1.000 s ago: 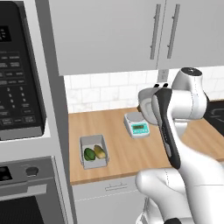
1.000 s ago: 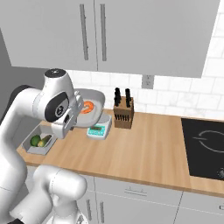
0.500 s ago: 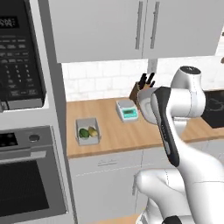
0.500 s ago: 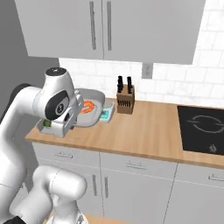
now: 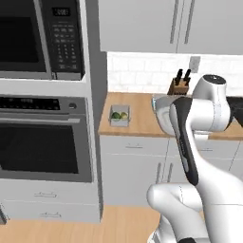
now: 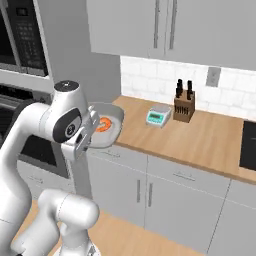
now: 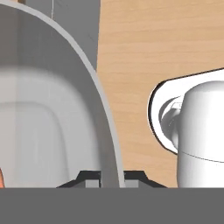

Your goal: Take the meat container that has the shrimp and place it on the second highest rack of the freezer. Then take the vegetable container that has the cucumber and avocado and place it on the highest rack of the freezer.

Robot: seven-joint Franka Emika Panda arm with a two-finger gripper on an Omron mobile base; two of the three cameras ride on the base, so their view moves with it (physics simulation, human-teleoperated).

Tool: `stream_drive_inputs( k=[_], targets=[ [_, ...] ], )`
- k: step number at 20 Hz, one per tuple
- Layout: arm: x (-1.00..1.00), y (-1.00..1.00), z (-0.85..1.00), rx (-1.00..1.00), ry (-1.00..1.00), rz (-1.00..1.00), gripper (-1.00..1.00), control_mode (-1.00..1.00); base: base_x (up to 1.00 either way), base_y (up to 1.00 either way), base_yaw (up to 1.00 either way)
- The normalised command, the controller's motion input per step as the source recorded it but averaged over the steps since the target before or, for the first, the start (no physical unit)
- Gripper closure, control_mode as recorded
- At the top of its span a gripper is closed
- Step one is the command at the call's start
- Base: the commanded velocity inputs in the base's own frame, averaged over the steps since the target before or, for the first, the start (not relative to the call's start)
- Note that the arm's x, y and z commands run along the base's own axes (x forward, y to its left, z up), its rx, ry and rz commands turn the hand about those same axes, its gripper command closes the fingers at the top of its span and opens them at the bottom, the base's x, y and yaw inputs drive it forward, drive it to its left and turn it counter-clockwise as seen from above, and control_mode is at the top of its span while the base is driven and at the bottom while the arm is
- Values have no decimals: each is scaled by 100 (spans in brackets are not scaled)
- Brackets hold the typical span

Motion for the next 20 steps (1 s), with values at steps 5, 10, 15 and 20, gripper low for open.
stream_drive_inputs(
  k=[5,10,15,20],
  targets=[
    [0,0,0,0,0,0,100,100,-2,1,79],
    [0,0,0,0,0,0,100,100,10,24,75],
    [0,0,0,0,0,0,100,100,31,24,68],
    [0,0,0,0,0,0,100,100,35,6,55]
  ],
)
